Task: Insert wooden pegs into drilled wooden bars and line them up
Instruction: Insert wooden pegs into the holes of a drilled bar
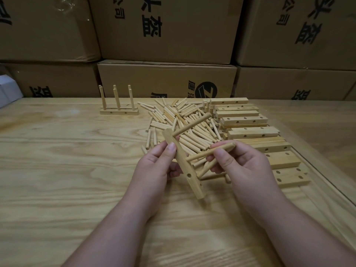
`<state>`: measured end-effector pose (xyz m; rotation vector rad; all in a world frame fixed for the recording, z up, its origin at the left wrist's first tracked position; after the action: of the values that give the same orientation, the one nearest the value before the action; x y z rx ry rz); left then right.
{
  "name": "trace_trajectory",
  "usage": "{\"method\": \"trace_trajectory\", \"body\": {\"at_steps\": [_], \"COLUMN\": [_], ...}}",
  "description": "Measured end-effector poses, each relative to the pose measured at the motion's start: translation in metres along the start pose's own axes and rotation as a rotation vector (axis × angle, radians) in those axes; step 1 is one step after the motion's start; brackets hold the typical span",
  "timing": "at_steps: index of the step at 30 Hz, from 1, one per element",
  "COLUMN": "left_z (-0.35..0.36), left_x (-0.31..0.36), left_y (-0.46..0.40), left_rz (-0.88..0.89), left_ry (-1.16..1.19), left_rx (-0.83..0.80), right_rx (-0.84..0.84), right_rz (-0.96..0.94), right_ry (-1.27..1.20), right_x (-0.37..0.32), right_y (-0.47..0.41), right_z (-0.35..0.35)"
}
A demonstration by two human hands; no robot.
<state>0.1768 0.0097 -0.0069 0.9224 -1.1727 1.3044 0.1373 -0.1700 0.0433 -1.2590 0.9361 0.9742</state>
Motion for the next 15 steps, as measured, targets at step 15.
{"method": "trace_trajectory", "body": {"at_steps": [15], "left_z": [0.0060], "left_x": [0.0074], "left_y": [0.0069], "left_rz": [0.036], "left_ry": [-0.071], "left_rx": [-0.038], "right_rx": [0.024], "right_rz": [-0.005], "right_ry": [0.007], "right_x": [0.0002], "right_y": [-0.0017], "right_z": [-0.0037]}}
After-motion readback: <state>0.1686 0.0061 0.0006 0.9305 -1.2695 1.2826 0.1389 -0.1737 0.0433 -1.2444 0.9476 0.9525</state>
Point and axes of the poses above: each hand's wrist, its own y-axis away from the middle knuckle, its own z-axis out of the palm, x = y × z, the point moved 6 cm from there along -y, towards the middle knuckle, and after that the axes turned 5 degrees about -y, right-handed, at the moved point
